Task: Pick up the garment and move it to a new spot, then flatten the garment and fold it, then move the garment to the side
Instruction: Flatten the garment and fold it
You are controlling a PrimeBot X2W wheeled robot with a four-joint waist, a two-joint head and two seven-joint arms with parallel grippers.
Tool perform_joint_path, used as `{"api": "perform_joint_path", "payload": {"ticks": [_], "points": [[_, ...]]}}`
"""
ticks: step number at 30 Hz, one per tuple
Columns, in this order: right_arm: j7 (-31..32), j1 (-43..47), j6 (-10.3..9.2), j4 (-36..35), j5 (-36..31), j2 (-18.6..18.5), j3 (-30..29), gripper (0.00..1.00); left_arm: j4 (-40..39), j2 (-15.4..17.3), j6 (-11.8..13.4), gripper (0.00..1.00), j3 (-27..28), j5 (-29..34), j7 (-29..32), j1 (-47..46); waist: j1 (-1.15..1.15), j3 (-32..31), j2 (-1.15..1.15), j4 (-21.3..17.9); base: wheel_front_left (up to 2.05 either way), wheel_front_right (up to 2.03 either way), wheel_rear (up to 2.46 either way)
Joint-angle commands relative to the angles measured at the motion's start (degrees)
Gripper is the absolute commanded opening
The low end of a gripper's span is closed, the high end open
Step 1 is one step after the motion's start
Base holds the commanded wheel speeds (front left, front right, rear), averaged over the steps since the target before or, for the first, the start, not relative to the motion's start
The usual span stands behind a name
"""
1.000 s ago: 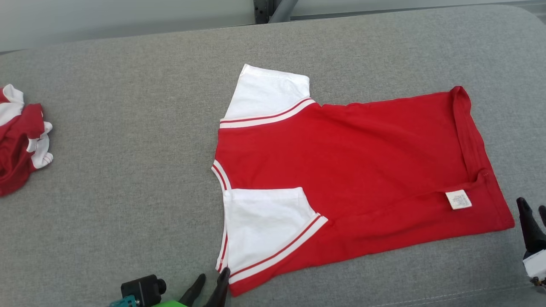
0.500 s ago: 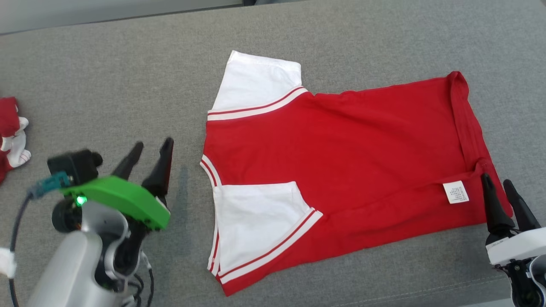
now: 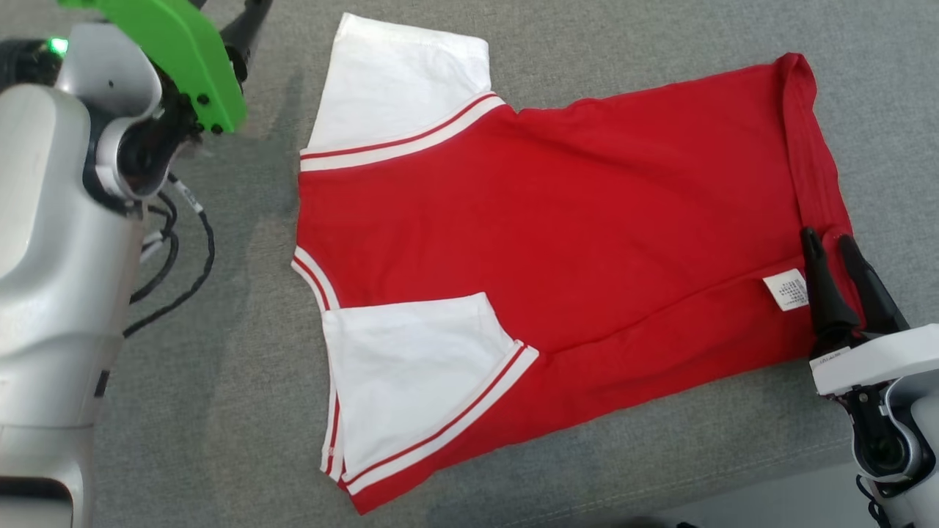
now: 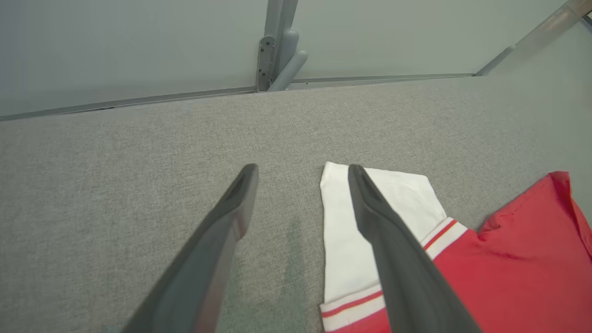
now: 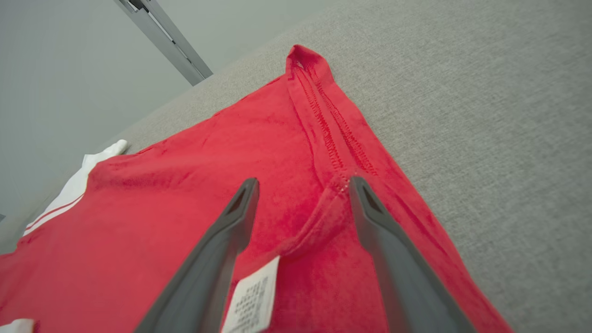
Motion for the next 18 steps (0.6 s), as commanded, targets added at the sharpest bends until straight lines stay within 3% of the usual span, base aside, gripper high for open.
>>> {"api": "perform_joint_path", "payload": {"ticks": [1,9,18], "points": [[-0.21,-1.04,-0.03,-0.20,-0.52,0.13,0.25,1.00,1.22,-0.18,-0.56,1.00,-0.76,0.63,0.83,-1.95,0.00,2.93,0.00,-2.59,0.00,0.00,0.00],[-0.20,-4.73,-0.04,-0.40,-1.58,1.64,2.83,1.00,12.77,-1.23,-2.80,1.00,-7.59,6.00,7.05,-11.88,0.00,6.27,0.00,-6.60,0.00,0.00,0.00],[-0.20,-5.85,-0.04,0.30,-1.11,3.17,3.30,1.00,20.39,-0.09,-4.18,1.00,-11.42,9.93,6.99,-15.76,0.00,7.03,0.00,-9.81,0.00,0.00,0.00]]}}
